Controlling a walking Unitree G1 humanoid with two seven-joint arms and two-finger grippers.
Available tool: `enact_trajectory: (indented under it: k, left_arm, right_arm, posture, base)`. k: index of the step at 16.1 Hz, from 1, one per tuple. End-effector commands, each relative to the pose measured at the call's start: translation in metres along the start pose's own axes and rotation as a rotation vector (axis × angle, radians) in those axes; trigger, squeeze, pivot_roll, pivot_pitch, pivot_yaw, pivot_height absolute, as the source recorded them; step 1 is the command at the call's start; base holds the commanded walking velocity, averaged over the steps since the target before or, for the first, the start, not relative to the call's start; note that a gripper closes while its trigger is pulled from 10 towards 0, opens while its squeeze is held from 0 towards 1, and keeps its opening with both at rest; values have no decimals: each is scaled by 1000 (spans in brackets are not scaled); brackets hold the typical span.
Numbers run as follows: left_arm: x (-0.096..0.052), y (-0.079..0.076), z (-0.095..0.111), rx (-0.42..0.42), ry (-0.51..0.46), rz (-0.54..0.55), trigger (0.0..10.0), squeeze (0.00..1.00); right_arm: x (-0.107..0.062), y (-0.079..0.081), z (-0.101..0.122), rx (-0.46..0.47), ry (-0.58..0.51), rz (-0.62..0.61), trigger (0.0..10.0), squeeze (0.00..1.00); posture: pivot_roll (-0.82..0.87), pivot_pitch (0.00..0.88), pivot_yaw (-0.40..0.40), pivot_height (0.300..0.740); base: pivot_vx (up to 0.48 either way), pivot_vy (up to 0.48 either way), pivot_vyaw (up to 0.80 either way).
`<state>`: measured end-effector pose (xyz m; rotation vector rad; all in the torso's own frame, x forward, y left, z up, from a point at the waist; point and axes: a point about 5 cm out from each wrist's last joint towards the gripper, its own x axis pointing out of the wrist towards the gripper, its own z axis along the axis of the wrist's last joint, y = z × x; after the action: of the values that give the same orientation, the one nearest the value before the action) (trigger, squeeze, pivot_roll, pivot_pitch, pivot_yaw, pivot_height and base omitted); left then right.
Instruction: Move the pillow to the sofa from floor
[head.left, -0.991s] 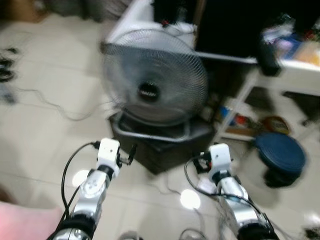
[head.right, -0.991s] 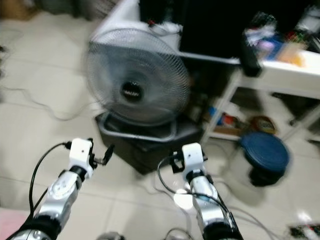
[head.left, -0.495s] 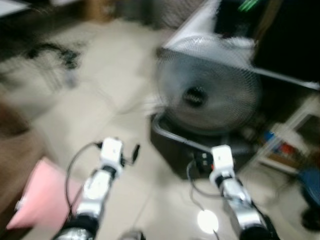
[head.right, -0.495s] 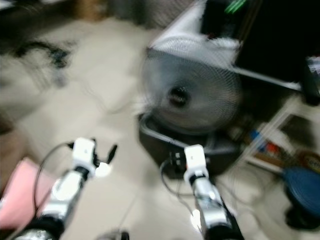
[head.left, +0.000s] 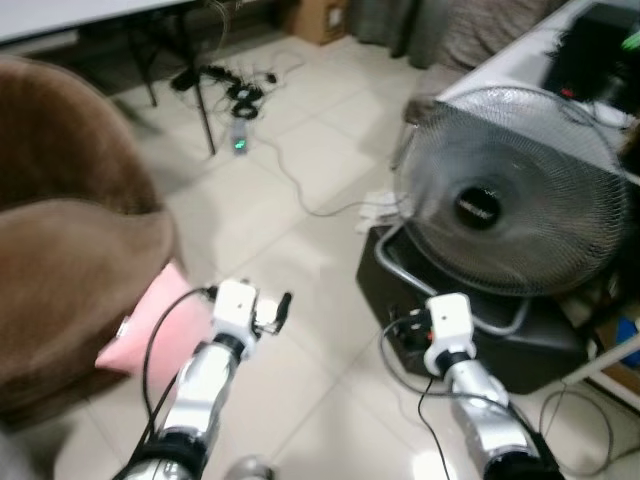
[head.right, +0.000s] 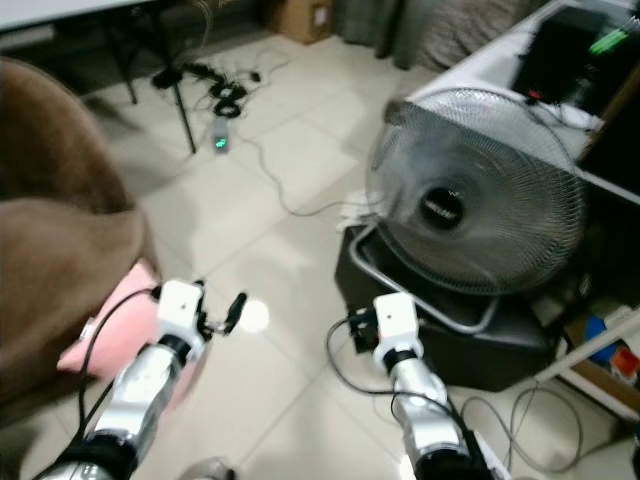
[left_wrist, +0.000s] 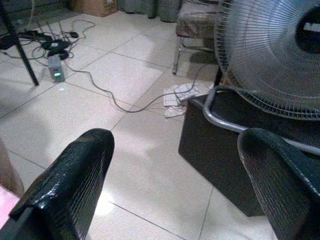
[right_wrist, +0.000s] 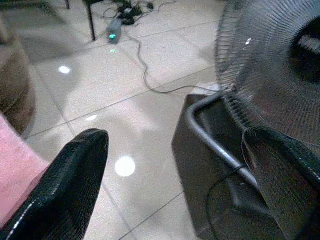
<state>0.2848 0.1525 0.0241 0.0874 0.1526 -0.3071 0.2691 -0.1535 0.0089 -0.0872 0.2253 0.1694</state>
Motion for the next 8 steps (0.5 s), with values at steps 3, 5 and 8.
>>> enact_trajectory:
  k: [3, 5, 8]
  left_arm:
    - [-1, 0, -1, 18, 13, -3, 10000, 0]
    - [-2, -1, -2, 19, 16, 1, 10000, 0]
    - [-3, -1, -3, 22, 17, 6, 10000, 0]
  right_arm:
    - [0, 0, -2, 12, 16, 3, 10000, 161]
    - [0, 1, -3, 11, 19, 5, 10000, 153]
    - [-1, 2, -3, 1, 20, 13, 10000, 169]
  posture:
    - [-32, 73, -67, 740]
    - [-32, 74, -67, 740]
    - [-35, 78, -68, 740]
  base:
    - [120, 0, 0]
    - [480, 0, 0]
    - [480, 0, 0]
